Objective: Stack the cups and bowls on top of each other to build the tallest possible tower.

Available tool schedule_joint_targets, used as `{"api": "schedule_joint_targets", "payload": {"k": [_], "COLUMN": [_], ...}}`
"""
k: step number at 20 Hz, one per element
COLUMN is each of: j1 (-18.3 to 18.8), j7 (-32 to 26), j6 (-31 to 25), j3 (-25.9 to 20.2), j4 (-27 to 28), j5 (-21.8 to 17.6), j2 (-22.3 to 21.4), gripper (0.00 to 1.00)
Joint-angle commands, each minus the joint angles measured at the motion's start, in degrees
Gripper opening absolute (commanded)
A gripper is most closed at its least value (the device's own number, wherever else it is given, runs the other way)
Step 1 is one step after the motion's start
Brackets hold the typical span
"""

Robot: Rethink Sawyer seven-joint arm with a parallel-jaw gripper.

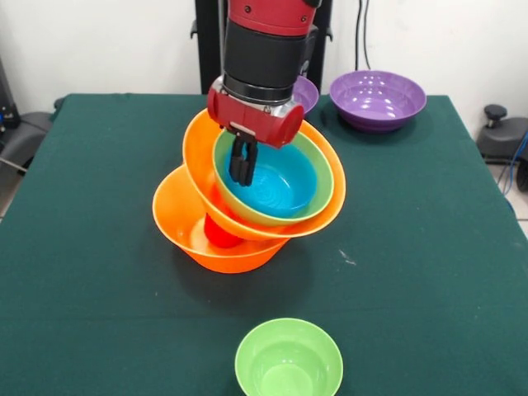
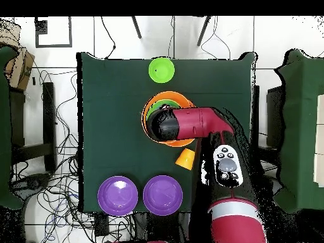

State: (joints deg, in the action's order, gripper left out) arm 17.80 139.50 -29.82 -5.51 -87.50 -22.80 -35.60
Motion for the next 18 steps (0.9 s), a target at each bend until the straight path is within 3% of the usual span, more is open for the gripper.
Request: {"api": "schedule_joint_targets", "payload": {"k": [1,9,18], "j1": [2.02,2.78,2.27], "j7": [-13.79,-13.91,-12.00], "j6": [-6.45,-6.46,-4.16], "j3": [-5.47,-6.01,-5.65], "j4": [-1.15,-3.45,-3.36], "j5": [-3.43,-3.71,-4.97], "j2": [-1.02,-2.81,-1.16], "gripper": [0.00,0.00,0.00]}}
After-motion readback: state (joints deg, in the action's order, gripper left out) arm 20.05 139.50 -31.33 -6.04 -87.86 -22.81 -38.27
